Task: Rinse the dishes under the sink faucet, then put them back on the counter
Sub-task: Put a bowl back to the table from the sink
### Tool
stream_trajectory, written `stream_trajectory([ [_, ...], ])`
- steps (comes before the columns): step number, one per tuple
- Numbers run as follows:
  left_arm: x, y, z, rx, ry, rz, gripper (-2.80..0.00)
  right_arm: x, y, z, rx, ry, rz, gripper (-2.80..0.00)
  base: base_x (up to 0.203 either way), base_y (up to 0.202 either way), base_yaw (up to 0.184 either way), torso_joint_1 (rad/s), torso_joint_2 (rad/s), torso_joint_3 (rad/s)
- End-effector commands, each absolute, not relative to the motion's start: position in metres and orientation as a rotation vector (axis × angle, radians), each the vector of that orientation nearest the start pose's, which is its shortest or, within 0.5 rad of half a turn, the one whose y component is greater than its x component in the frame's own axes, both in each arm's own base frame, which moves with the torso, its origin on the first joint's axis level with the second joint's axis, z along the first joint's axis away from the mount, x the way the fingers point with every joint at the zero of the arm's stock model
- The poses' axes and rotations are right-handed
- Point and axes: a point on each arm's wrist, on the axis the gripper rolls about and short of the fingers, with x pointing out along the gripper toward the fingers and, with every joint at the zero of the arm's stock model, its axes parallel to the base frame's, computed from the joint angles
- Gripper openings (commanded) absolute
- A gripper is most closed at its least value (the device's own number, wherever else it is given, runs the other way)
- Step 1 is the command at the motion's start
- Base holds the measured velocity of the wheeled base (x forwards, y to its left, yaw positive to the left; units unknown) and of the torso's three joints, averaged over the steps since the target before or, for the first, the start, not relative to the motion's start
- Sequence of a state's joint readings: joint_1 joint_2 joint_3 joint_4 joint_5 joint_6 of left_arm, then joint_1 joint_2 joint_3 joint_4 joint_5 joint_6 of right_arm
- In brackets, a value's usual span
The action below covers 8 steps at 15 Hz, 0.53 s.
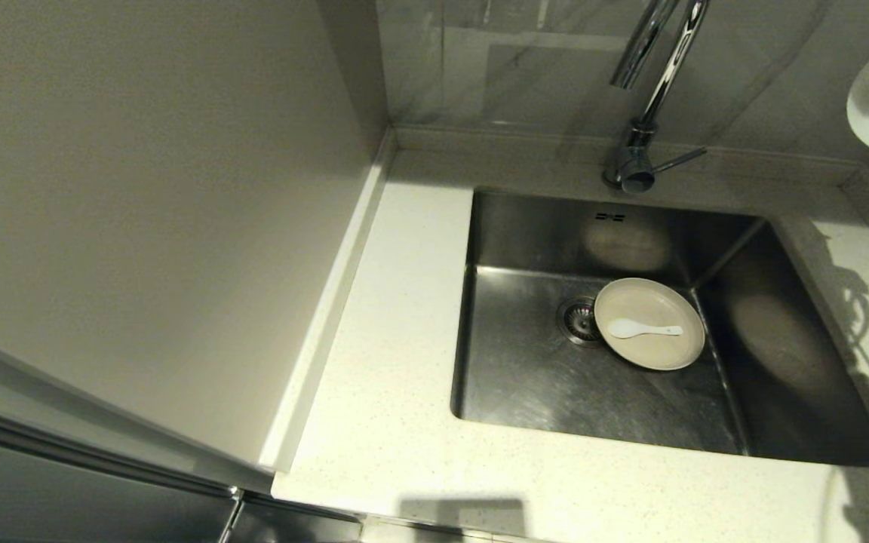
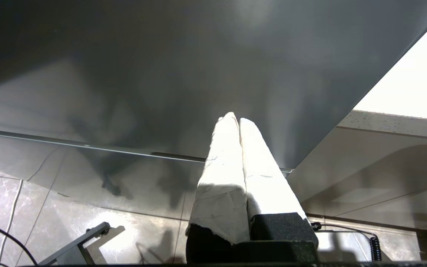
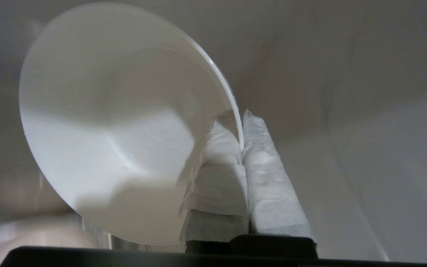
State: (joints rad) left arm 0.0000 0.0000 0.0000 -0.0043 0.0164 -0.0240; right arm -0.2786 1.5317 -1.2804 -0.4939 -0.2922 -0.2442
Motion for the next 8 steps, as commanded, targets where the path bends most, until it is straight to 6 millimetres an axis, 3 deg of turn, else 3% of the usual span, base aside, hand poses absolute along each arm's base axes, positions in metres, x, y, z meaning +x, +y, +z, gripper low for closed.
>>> stream_trajectory([
  [1,-0.023,0.000,0.076,-0.025,-0.008,0.017,-2.80,0.256,-0.096,0.347,-0.195,0.115,-0.626,-2.80,0.000,0.000,0.000,0.000,0.00,0.000],
  [4,-0.023,0.000,0.076,-0.025,-0.008,0.017,-2.80,0.255,-0.124,0.337,-0.010,0.329,-0.711,-2.80,0.000,0.000,0.000,0.000,0.00,0.000],
  [8,-0.023,0.000,0.076,-0.025,-0.008,0.017,-2.80,0.259,-0.144,0.325,0.230,0.440,-0.789,-2.80,0.000,0.000,0.000,0.000,0.00,0.000],
])
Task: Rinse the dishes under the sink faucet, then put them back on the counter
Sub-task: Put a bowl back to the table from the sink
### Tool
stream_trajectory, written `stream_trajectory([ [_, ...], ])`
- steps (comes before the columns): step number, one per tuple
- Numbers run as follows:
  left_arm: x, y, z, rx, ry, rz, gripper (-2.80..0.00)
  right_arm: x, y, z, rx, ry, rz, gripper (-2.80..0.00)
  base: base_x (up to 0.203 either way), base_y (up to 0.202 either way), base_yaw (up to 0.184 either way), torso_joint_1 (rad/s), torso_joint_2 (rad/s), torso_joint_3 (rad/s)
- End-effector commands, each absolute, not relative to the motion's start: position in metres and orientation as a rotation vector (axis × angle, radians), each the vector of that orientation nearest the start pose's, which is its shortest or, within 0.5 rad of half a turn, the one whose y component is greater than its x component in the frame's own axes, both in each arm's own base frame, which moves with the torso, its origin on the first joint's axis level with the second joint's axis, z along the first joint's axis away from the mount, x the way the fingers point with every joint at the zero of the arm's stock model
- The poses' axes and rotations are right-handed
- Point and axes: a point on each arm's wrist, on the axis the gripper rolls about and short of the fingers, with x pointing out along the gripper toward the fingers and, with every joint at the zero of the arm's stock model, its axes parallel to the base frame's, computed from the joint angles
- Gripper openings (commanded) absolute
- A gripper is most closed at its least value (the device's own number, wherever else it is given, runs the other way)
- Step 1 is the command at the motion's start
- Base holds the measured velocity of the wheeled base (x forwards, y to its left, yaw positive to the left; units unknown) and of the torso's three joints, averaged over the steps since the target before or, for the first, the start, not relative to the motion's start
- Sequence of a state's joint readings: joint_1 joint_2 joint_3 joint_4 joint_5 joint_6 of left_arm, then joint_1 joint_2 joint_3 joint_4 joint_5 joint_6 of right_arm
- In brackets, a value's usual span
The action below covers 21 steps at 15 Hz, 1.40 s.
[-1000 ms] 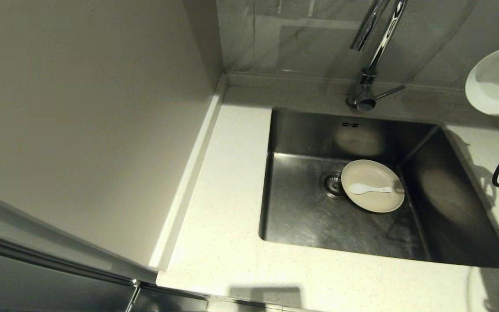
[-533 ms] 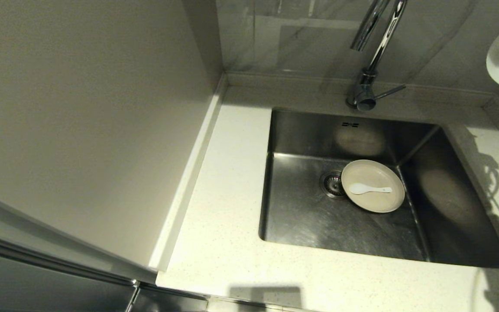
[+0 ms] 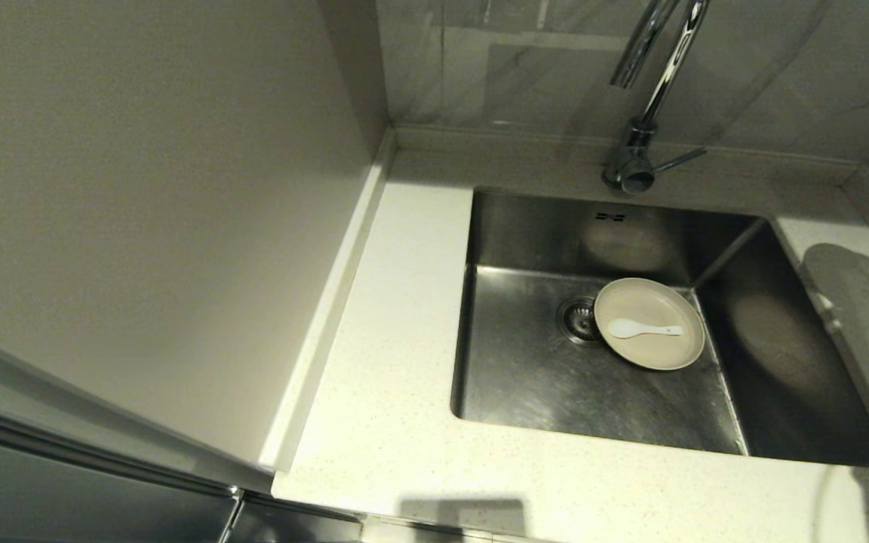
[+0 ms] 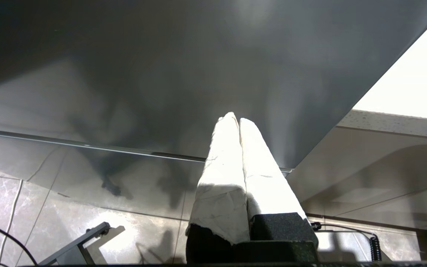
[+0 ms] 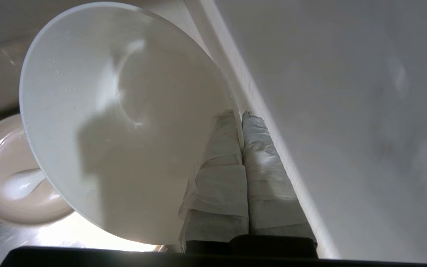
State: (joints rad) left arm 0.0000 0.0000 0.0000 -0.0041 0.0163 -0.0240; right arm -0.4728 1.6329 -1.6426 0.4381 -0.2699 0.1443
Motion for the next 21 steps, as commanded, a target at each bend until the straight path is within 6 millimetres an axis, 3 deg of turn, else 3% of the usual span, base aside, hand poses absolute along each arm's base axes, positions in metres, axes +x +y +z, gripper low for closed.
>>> stream_trajectory([
  [1,-0.023,0.000,0.076,-0.025,-0.008,0.017,-2.80,0.260,-0.147,0.320,0.276,0.486,-0.808,-2.80,0.000,0.000,0.000,0.000,0.00,0.000],
  [7,-0.023,0.000,0.076,-0.025,-0.008,0.017,-2.80,0.280,-0.160,0.295,0.319,0.589,-0.814,-2.80,0.000,0.000,0.000,0.000,0.00,0.000],
  [21,-0.023,0.000,0.076,-0.025,-0.008,0.017,-2.80,0.288,-0.164,0.262,0.262,0.735,-0.787,-2.80,0.000,0.000,0.000,0.000,0.00,0.000],
])
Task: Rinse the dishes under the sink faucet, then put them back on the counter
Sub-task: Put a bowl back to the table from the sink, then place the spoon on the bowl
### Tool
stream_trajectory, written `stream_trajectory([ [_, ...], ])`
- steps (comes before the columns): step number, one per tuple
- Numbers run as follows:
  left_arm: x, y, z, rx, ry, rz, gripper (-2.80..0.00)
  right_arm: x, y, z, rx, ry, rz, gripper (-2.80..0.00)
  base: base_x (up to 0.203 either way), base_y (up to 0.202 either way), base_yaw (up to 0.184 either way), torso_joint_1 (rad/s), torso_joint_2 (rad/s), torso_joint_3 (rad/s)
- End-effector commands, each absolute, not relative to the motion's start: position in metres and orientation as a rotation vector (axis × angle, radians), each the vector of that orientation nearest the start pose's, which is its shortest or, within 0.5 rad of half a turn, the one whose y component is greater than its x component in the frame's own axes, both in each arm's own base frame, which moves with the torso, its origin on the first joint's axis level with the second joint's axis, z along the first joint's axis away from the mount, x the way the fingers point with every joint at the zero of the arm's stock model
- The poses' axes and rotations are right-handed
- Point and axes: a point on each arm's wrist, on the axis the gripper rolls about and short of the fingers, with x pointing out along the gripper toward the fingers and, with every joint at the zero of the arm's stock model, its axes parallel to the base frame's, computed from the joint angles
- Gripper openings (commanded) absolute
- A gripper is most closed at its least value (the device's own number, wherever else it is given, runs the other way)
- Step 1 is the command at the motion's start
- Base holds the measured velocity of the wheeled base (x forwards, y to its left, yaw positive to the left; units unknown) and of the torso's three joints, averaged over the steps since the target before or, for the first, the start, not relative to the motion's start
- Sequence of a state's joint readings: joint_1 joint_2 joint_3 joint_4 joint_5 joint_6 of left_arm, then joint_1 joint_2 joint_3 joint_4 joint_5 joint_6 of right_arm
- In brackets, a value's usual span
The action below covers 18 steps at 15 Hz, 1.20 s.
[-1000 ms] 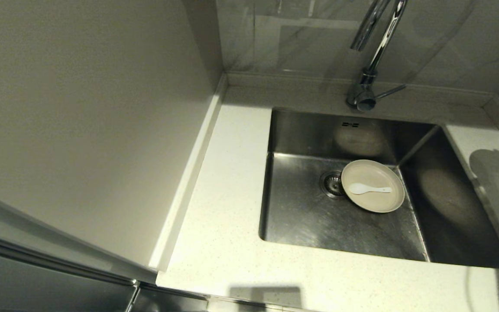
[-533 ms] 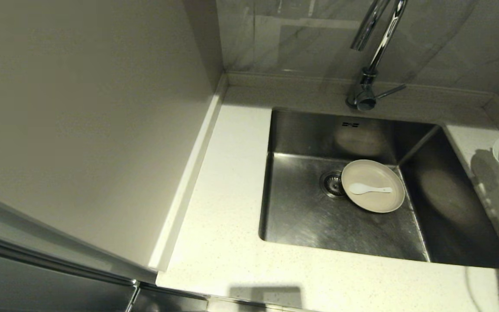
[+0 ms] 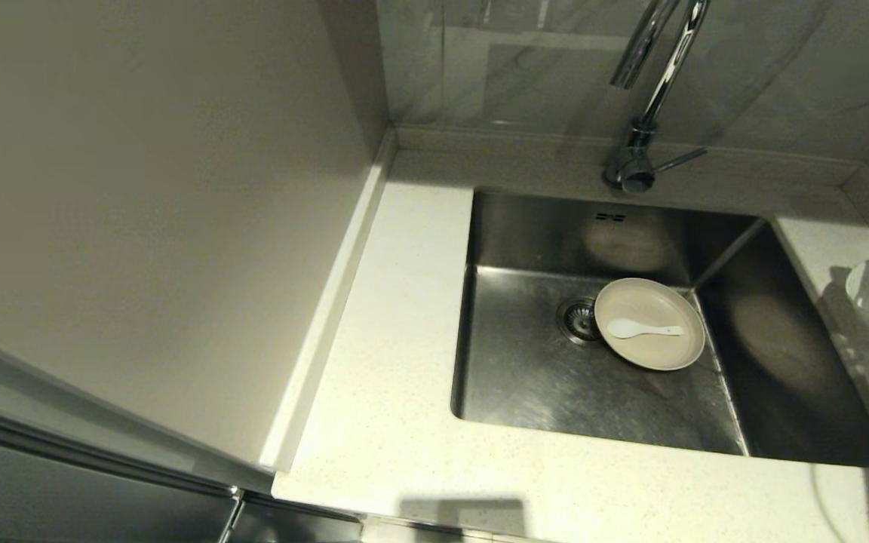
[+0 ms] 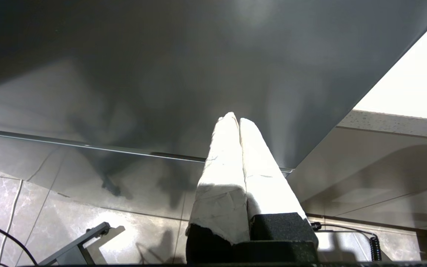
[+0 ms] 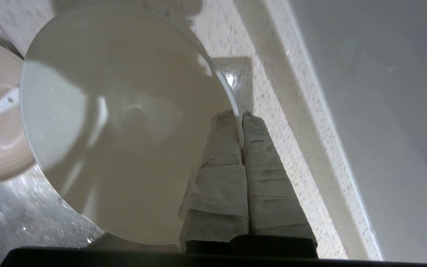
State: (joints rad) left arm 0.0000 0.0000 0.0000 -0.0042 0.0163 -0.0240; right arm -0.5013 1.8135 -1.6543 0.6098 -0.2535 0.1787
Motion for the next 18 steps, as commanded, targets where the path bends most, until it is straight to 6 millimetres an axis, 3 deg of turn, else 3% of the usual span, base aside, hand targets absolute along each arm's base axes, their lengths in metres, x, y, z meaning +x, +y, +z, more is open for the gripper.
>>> stream_trajectory([
  [1,-0.023,0.000,0.076,-0.025,-0.008,0.017,-2.80,0.290,-0.164,0.260,0.263,0.739,-0.785,-2.80,0.000,0.000,0.000,0.000,0.00,0.000],
  [5,-0.023,0.000,0.076,-0.025,-0.008,0.017,-2.80,0.297,-0.165,0.257,0.254,0.739,-0.777,-2.80,0.000,0.000,0.000,0.000,0.00,0.000],
  [6,-0.023,0.000,0.076,-0.025,-0.008,0.017,-2.80,0.299,-0.166,0.257,0.250,0.724,-0.776,0.00,0.000,0.000,0.000,0.000,0.00,0.000],
  [11,-0.023,0.000,0.076,-0.025,-0.008,0.017,-2.80,0.304,-0.170,0.263,0.242,0.670,-0.784,0.00,0.000,0.000,0.000,0.000,0.00,0.000],
  [15,-0.023,0.000,0.076,-0.025,-0.008,0.017,-2.80,0.303,-0.169,0.288,0.230,0.575,-0.787,0.00,0.000,0.000,0.000,0.000,0.00,0.000],
  [18,-0.023,0.000,0.076,-0.025,-0.008,0.017,-2.80,0.303,-0.138,0.323,0.176,0.364,-0.692,0.00,0.000,0.000,0.000,0.000,0.00,0.000],
])
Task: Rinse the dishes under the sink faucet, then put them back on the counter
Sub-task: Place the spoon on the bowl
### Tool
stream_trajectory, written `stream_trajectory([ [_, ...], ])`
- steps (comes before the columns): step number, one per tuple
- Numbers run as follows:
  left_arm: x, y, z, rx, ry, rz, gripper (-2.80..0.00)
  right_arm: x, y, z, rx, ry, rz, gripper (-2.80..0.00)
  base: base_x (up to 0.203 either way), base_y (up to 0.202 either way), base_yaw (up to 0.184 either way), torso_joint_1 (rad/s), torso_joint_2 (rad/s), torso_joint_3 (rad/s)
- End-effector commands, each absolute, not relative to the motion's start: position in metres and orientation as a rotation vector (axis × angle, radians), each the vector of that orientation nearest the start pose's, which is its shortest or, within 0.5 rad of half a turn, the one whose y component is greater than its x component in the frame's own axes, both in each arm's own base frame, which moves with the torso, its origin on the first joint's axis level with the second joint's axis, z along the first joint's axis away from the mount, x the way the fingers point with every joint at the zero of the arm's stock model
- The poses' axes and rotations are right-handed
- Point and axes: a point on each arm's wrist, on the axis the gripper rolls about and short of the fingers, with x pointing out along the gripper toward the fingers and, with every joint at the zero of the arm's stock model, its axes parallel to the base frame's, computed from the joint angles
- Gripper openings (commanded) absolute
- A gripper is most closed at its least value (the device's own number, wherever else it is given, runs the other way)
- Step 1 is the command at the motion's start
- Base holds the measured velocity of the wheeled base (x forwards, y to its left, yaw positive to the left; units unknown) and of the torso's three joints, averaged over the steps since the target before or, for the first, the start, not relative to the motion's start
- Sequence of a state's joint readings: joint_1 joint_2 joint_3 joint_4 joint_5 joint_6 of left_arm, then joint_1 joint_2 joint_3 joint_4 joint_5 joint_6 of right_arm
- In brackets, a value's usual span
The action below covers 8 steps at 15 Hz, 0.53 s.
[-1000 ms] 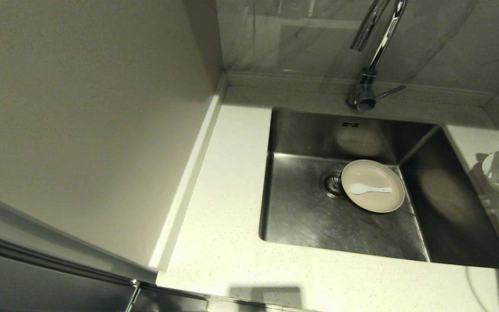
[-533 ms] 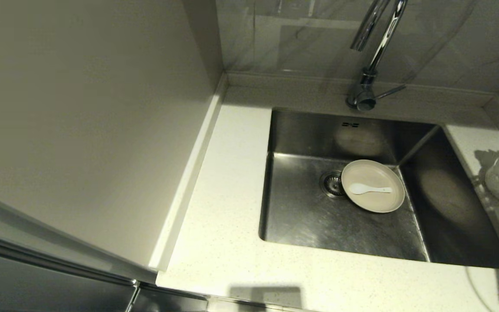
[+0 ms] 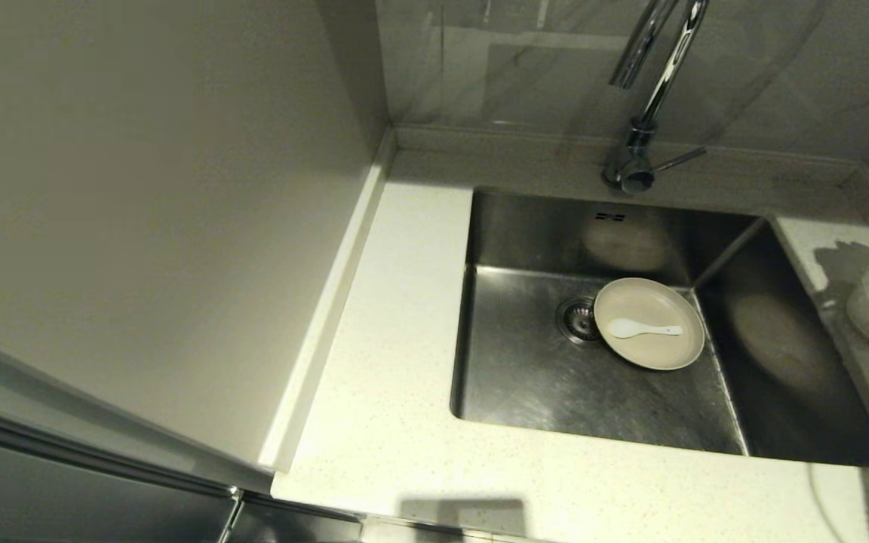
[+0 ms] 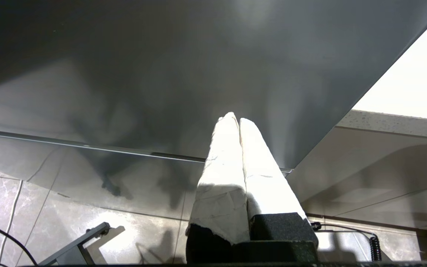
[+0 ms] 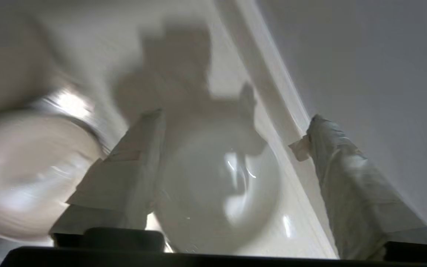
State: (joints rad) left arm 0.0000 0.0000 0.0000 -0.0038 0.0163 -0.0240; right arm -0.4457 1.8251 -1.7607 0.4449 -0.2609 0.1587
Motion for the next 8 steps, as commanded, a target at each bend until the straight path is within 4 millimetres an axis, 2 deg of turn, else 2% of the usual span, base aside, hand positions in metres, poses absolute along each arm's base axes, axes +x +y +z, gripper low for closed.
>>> stream_trajectory([
  [1,-0.023,0.000,0.076,-0.025,-0.008,0.017,-2.80,0.304,-0.116,0.334,0.131,0.285,-0.612,0.00,0.000,0.000,0.000,0.000,0.00,0.000],
  [4,-0.023,0.000,0.076,-0.025,-0.008,0.017,-2.80,0.310,-0.050,0.356,-0.028,0.077,-0.371,0.00,0.000,0.000,0.000,0.000,0.00,0.000],
  [5,-0.023,0.000,0.076,-0.025,-0.008,0.017,-2.80,0.312,-0.031,0.357,-0.060,0.060,-0.308,0.00,0.000,0.000,0.000,0.000,0.00,0.000],
  [6,-0.023,0.000,0.076,-0.025,-0.008,0.017,-2.80,0.316,-0.016,0.351,-0.088,0.086,-0.259,0.00,0.000,0.000,0.000,0.000,0.00,0.000],
  [8,-0.023,0.000,0.076,-0.025,-0.008,0.017,-2.80,0.320,-0.007,0.329,-0.130,0.258,-0.270,0.00,0.000,0.000,0.000,0.000,0.00,0.000],
])
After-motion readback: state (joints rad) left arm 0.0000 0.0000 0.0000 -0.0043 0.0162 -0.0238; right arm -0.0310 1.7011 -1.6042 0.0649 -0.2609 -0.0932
